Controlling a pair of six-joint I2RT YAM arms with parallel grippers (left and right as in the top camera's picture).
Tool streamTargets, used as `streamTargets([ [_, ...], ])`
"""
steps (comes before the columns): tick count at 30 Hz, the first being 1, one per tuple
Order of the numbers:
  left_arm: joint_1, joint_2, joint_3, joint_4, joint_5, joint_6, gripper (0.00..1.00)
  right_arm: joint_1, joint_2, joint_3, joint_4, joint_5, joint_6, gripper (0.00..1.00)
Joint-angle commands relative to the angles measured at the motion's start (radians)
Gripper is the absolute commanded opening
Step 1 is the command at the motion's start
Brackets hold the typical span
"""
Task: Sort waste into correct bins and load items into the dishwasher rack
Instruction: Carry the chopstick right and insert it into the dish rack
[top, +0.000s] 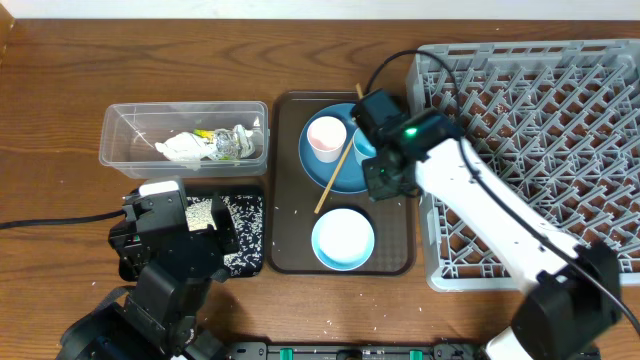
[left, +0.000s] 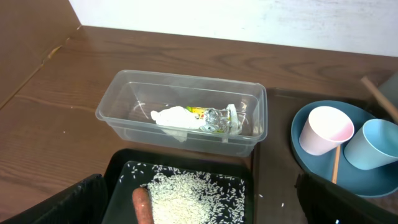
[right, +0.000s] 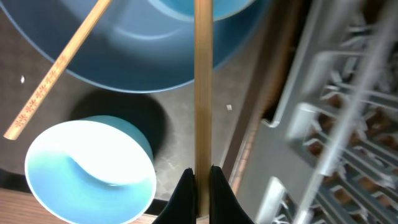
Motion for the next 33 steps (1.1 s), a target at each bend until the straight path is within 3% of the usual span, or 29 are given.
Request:
streamTargets([
  [1, 0.003, 0.0, 0.016, -0.003, -0.026, -0.005, 0.99, -0.044, -0.092, 0.034, -0.018, 0.012, 0.017, 0.01],
  [13, 0.003, 0.0, 0.016, -0.003, -0.026, -0.005, 0.99, -0.196, -0.161, -0.004, -0.124, 0.042, 0.005, 0.01],
  [33, 0.003, 0.0, 0.016, -0.003, -0.026, -0.005, 0.99, -0.251, -0.161, -0.281, 0.117, 0.097, -0.044, 0.01],
])
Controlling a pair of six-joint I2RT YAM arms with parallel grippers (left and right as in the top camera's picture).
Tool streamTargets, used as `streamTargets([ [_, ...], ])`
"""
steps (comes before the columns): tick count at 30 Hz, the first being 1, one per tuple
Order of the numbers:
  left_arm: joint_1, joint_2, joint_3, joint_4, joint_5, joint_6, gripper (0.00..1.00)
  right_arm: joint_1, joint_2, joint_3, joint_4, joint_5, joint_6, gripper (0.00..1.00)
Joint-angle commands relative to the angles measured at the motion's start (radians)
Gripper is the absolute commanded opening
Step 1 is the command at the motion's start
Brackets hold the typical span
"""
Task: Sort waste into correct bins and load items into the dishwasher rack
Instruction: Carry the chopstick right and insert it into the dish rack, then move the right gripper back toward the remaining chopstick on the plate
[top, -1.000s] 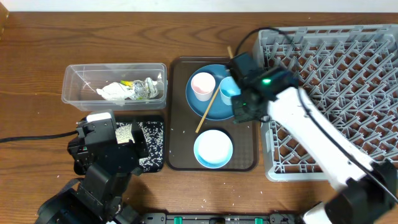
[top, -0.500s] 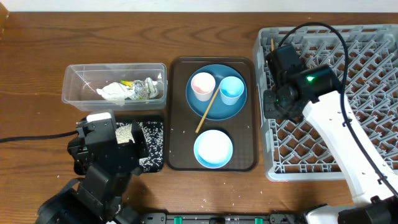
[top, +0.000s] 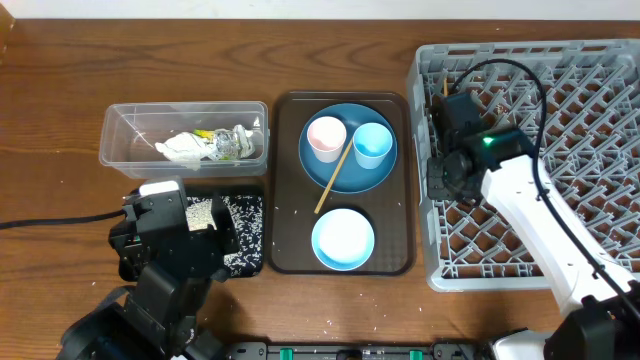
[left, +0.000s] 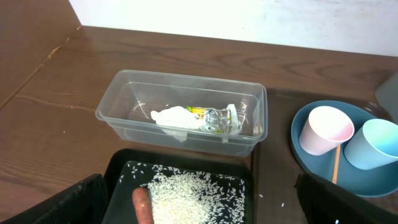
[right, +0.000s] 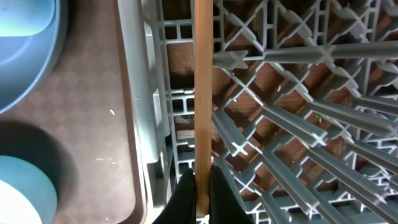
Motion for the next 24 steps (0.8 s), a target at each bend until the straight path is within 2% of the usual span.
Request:
streamTargets([
  [1, 0.003, -0.001, 0.016, -0.003, -0.026, -0.005, 0.99, -0.006, 0.001, -0.031, 0.016, 0.014, -0.021, 0.01],
  [9, 0.003, -0.001, 0.016, -0.003, -0.026, -0.005, 0.99, -0.006, 0.001, -0.058, 0.038, 0.014, -0.021, 0.02],
  [16, 0.003, -0.001, 0.016, -0.003, -0.026, -0.005, 0.99, -0.006, 0.001, -0.058, 0.038, 0.014, -0.02, 0.25],
  [19, 0.003, -0.001, 0.016, -0.003, -0.026, -0.005, 0.99, -0.006, 0.001, -0.058, 0.037, 0.014, -0.02, 0.3],
  [24, 0.003, -0.001, 0.016, -0.003, -0.026, -0.005, 0.99, -0.006, 0.0, -0.053, 0.031, -0.033, -0.02, 0.33],
])
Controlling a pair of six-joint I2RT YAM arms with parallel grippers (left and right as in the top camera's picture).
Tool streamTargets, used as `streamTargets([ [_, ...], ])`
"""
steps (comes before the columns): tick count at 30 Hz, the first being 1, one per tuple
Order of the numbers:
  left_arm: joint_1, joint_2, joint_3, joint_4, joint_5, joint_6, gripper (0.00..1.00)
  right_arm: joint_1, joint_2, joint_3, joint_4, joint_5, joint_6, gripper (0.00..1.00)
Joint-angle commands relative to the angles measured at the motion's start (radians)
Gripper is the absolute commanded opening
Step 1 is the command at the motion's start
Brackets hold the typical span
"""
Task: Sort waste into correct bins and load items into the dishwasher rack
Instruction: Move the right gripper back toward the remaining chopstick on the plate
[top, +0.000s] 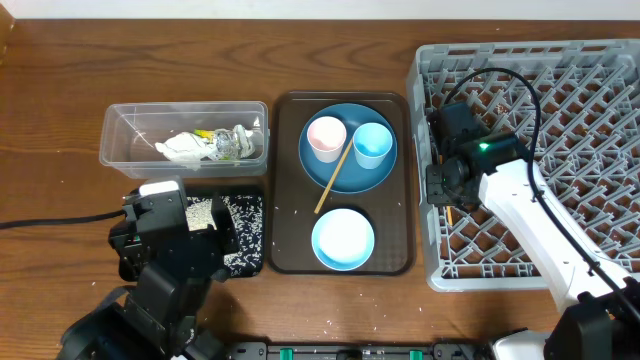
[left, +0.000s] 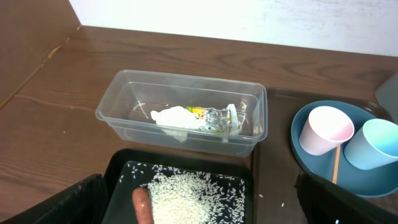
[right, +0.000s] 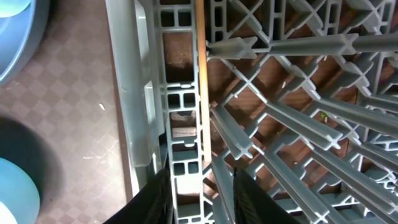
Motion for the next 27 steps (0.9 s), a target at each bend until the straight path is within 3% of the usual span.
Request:
streamTargets([
  [1, 0.003, -0.001, 0.016, -0.003, -0.026, -0.005, 0.99, -0.006, 0.0, 0.005, -0.008, -0.056, 0.0, 0.34],
  [10, 0.003, -0.001, 0.016, -0.003, -0.026, -0.005, 0.99, -0.005, -0.002, 0.089, -0.066, -0.369, 0.088, 0.37],
  [16, 0.003, -0.001, 0.016, -0.003, -0.026, -0.005, 0.99, 0.039, -0.002, 0.088, 0.029, -0.539, 0.214, 0.43],
  [17, 0.003, -0.001, 0.016, -0.003, -0.026, -0.005, 0.99, 0.057, -0.002, 0.088, 0.061, -0.565, 0.238, 0.58],
  [18, 0.003, -0.001, 0.016, -0.003, -0.026, -0.005, 0.99, 0.074, -0.002, 0.086, 0.082, -0.575, 0.283, 0.93],
  [19, 0.003, -0.001, 0.016, -0.003, -0.026, -0.005, 0.99, 0.089, -0.002, 0.083, 0.097, -0.575, 0.331, 0.99],
  [22, 0.003, -0.001, 0.016, -0.003, -0.026, -0.005, 0.99, 0.145, 0.001, 0.077, 0.164, -0.575, 0.447, 0.99],
  [25, 0.003, -0.001, 0.016, -0.003, -0.026, -0.005, 0.99, 0.191, 0.005, 0.076, 0.232, -0.562, 0.464, 0.99],
  [27, 0.003, -0.001, 0.016, -0.003, -0.026, -0.005, 0.99, 0.228, 0.008, 0.076, 0.261, -0.505, 0.529, 0.82],
])
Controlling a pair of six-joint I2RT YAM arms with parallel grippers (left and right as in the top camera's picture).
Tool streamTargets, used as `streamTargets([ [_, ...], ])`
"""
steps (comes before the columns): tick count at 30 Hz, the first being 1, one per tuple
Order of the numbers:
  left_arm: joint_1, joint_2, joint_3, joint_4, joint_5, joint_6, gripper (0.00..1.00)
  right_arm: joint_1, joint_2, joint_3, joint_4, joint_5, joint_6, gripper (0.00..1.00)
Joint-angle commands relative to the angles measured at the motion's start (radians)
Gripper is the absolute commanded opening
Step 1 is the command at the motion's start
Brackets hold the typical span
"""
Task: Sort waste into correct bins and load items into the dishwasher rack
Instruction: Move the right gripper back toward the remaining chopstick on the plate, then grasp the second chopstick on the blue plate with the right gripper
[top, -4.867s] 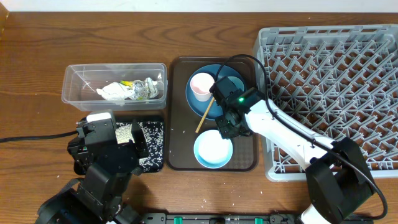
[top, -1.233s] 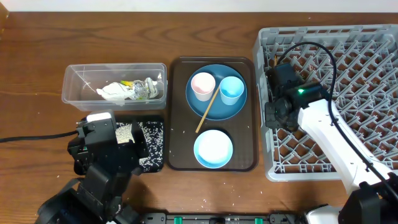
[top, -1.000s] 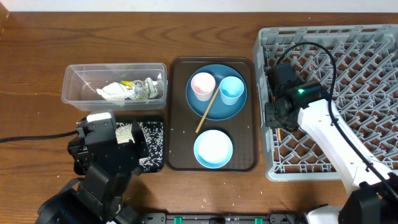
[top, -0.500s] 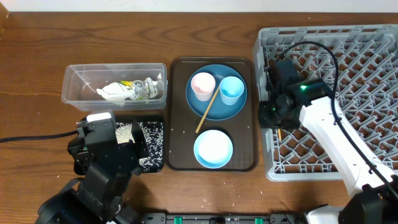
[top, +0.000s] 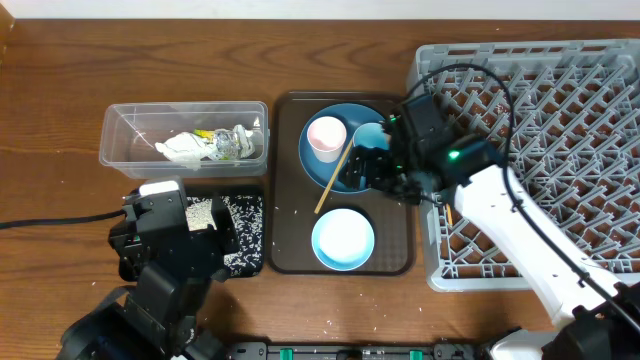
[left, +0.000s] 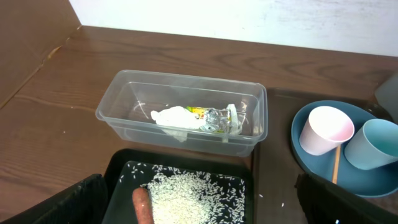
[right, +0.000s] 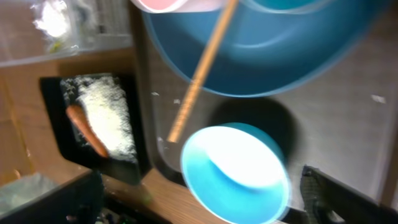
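On the brown tray (top: 290, 240) lies a blue plate (top: 335, 175) carrying a pink cup (top: 325, 135), a blue cup (left: 373, 143) and one wooden chopstick (top: 333, 178). A blue bowl (top: 343, 238) sits in front of the plate. My right gripper (top: 378, 165) hangs open and empty over the plate's right side; its wrist view shows the chopstick (right: 199, 81) and bowl (right: 233, 171) below. A second chopstick (top: 449, 212) lies in the grey rack (top: 560, 120), mostly hidden by the arm. My left gripper (left: 199, 208) stands open over the black tray (top: 245, 235).
A clear bin (top: 120, 135) holding crumpled wrappers stands at the back left. The black tray holds rice (left: 193, 193) and a sausage (left: 142, 205). The rack fills the right side of the table, next to the brown tray.
My right gripper has left the rack's left edge and is now open over the blue plate on the tray. The chopstick stays behind in the rack. The left arm has not moved.
My right gripper was shut on a chopstick over the tray. Then it held that chopstick over the rack's left edge. Then it stood open with the chopstick resting in the rack. Now it is over the plate, empty.
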Motion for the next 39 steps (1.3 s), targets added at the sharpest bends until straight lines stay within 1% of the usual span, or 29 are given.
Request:
streamTargets([
  [1, 0.003, -0.001, 0.016, -0.003, -0.026, -0.005, 0.99, 0.06, 0.01, 0.007, 0.026, 0.064, 0.158, 0.75],
  [2, 0.003, -0.001, 0.016, -0.003, -0.026, -0.005, 0.99, 0.079, 0.011, 0.007, 0.033, 0.104, 0.191, 0.66],
  [3, 0.003, -0.001, 0.016, -0.003, -0.026, -0.005, 0.99, 0.097, 0.013, 0.007, 0.036, 0.147, 0.221, 0.6],
  [5, 0.003, -0.001, 0.016, -0.003, -0.026, -0.005, 0.99, 0.132, 0.016, 0.007, 0.035, 0.227, 0.274, 0.56],
  [9, 0.003, -0.001, 0.016, -0.003, -0.026, -0.005, 0.99, 0.195, 0.026, 0.007, 0.037, 0.343, 0.364, 0.56],
  [15, 0.003, -0.001, 0.016, -0.003, -0.026, -0.005, 0.99, 0.235, 0.05, 0.007, 0.065, 0.391, 0.42, 0.54],
  [16, 0.003, -0.001, 0.016, -0.003, -0.026, -0.005, 0.99, 0.239, 0.059, 0.007, 0.074, 0.393, 0.423, 0.52],
  [21, 0.003, -0.001, 0.016, -0.003, -0.026, -0.005, 0.99, 0.256, 0.117, 0.007, 0.135, 0.393, 0.434, 0.5],
  [26, 0.003, -0.001, 0.016, -0.003, -0.026, -0.005, 0.99, 0.266, 0.19, 0.007, 0.197, 0.39, 0.438, 0.45],
  [33, 0.003, -0.001, 0.016, -0.003, -0.026, -0.005, 0.99, 0.266, 0.233, 0.007, 0.2, 0.39, 0.438, 0.41],
  [39, 0.003, -0.001, 0.016, -0.003, -0.026, -0.005, 0.99, 0.27, 0.251, 0.007, 0.214, 0.39, 0.453, 0.41],
])
